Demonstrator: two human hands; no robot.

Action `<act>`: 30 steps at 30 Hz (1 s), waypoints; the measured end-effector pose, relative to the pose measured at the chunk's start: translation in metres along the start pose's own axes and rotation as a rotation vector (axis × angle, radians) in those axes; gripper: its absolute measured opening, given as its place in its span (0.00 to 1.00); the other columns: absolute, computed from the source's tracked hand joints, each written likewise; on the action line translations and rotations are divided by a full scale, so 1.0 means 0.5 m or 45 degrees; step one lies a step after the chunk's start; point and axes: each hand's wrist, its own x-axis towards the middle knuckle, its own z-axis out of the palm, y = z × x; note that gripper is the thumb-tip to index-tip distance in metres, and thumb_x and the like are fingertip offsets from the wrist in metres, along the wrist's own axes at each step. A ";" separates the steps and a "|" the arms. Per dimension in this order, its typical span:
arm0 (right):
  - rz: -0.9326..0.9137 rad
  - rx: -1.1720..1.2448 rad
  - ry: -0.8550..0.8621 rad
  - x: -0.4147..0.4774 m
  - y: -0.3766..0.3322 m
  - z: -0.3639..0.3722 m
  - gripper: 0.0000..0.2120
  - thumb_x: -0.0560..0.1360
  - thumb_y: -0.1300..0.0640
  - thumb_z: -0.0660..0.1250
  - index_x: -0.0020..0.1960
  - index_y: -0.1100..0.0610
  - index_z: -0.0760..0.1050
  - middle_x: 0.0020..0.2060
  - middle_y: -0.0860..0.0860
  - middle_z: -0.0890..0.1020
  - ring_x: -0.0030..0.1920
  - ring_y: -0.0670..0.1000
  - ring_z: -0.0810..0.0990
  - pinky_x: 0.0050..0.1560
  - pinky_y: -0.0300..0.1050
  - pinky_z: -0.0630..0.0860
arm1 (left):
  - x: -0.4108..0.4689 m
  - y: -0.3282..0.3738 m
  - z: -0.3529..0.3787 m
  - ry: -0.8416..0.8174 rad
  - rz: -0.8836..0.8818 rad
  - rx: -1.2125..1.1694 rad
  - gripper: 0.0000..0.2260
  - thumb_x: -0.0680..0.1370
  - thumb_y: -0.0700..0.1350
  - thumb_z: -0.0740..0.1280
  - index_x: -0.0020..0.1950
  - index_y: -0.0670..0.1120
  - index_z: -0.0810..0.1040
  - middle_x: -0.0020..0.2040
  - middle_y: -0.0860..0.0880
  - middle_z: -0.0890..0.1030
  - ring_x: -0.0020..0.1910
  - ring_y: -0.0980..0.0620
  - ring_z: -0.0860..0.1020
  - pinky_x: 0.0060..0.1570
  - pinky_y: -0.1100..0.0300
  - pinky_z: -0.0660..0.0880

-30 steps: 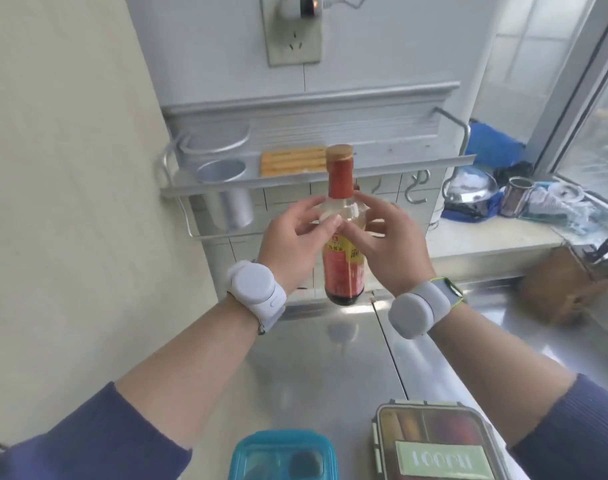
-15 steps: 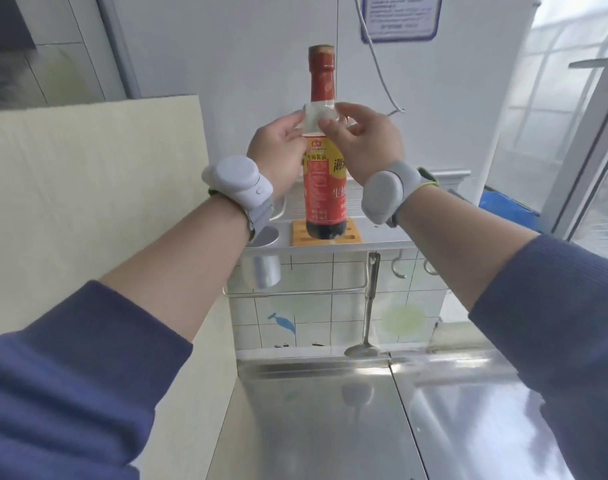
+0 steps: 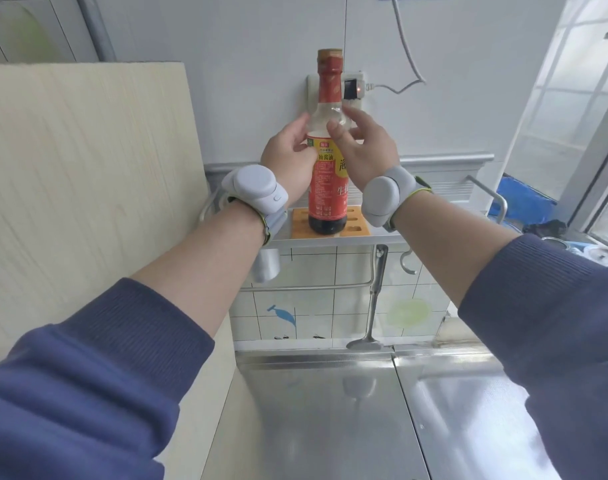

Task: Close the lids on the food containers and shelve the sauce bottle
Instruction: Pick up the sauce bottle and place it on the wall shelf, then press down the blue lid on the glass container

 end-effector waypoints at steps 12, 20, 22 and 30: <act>0.119 -0.003 -0.027 -0.066 -0.002 -0.037 0.27 0.77 0.41 0.61 0.71 0.54 0.65 0.61 0.52 0.77 0.55 0.50 0.75 0.52 0.41 0.68 | -0.070 -0.006 0.008 0.266 0.043 0.115 0.25 0.76 0.41 0.63 0.72 0.52 0.64 0.71 0.52 0.69 0.61 0.56 0.73 0.56 0.68 0.68; 0.213 0.081 0.028 -0.259 0.073 -0.005 0.16 0.76 0.43 0.63 0.51 0.57 0.72 0.44 0.48 0.79 0.46 0.53 0.78 0.47 0.48 0.74 | -0.247 -0.133 -0.001 0.269 0.065 0.149 0.16 0.74 0.39 0.63 0.61 0.52 0.72 0.52 0.58 0.75 0.46 0.56 0.75 0.46 0.70 0.70; 0.300 0.055 -0.103 -0.341 0.117 0.038 0.15 0.76 0.43 0.63 0.49 0.56 0.73 0.42 0.47 0.79 0.42 0.51 0.78 0.45 0.47 0.75 | -0.319 -0.203 -0.007 0.212 -0.058 0.214 0.17 0.74 0.39 0.63 0.60 0.53 0.72 0.54 0.57 0.76 0.48 0.56 0.75 0.45 0.70 0.71; 0.555 -0.429 -0.928 -0.667 0.327 0.173 0.31 0.72 0.42 0.69 0.70 0.53 0.66 0.66 0.52 0.72 0.65 0.54 0.72 0.62 0.45 0.68 | -0.646 -0.493 -0.045 -0.527 -0.386 0.796 0.30 0.72 0.51 0.70 0.72 0.53 0.65 0.73 0.51 0.66 0.72 0.48 0.65 0.69 0.59 0.59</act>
